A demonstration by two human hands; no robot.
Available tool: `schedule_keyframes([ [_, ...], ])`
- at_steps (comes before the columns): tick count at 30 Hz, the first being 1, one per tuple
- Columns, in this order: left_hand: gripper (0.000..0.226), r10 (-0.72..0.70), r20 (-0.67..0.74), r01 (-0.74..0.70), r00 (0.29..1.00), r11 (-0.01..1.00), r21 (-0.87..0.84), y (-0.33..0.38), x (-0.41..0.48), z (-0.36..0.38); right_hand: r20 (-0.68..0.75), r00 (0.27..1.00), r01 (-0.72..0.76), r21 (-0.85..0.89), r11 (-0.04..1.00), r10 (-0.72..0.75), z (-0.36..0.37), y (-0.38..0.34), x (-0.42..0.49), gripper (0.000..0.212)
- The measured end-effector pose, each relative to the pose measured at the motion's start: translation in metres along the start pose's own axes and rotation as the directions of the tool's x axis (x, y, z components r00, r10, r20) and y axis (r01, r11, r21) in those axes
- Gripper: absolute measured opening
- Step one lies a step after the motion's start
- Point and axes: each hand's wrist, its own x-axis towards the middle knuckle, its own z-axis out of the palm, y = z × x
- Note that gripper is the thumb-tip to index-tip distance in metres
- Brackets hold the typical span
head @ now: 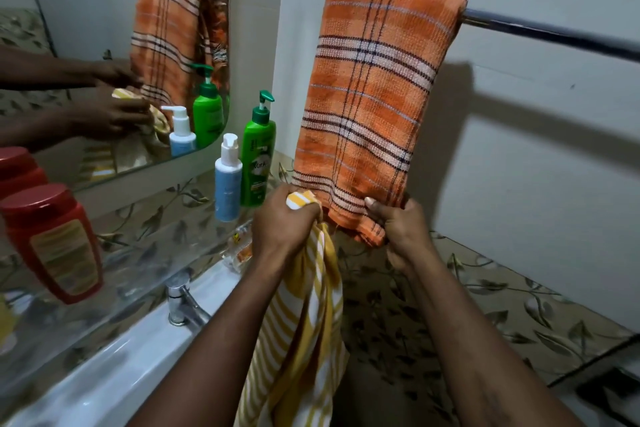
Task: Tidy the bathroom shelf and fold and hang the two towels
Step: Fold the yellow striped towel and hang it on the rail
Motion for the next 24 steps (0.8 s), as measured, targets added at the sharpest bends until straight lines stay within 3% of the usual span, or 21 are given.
schedule_keyframes([
  [2, 0.026, -0.195, 0.126, 0.216, 0.973, 0.958, -0.189, -0.006, -0.004, 0.001, 0.012, 1.000, -0.014, 0.106, 0.994, 0.013, 0.002, -0.001, 0.000, 0.034],
  [3, 0.024, -0.295, 0.242, 0.364, 0.924, 0.873, -0.324, -0.009, -0.007, 0.002, 0.013, 1.000, -0.024, 0.158, 0.987, 0.022, 0.004, -0.002, -0.001, 0.035],
  [5, 0.026, -0.434, 0.480, 0.643, 0.762, 0.590, -0.487, -0.015, -0.013, 0.005, 0.023, 0.999, -0.051, 0.252, 0.966, 0.046, 0.007, -0.002, 0.000, 0.036],
  [6, 0.026, -0.446, 0.549, 0.706, 0.706, 0.502, -0.499, -0.020, -0.015, 0.007, 0.028, 0.998, -0.062, 0.298, 0.953, 0.056, 0.008, -0.003, 0.000, 0.037],
  [7, 0.026, -0.448, 0.585, 0.734, 0.676, 0.475, -0.485, -0.025, -0.016, 0.011, 0.040, 0.997, -0.069, 0.327, 0.942, 0.059, 0.010, -0.005, -0.002, 0.037],
  [12, 0.035, -0.448, 0.615, 0.756, 0.649, 0.470, -0.456, -0.034, -0.012, 0.032, 0.079, 0.994, -0.102, 0.357, 0.929, 0.078, 0.012, -0.009, -0.001, 0.033],
  [18, 0.031, -0.288, 0.616, 0.679, 0.733, 0.366, -0.637, -0.041, 0.011, 0.027, 0.080, 0.993, -0.104, 0.274, 0.956, 0.085, 0.003, -0.009, 0.002, 0.035],
  [24, 0.030, -0.282, 0.563, 0.630, 0.777, 0.344, -0.697, -0.036, 0.022, 0.023, 0.089, 0.993, -0.089, 0.195, 0.977, 0.073, -0.003, -0.008, 0.007, 0.039],
])
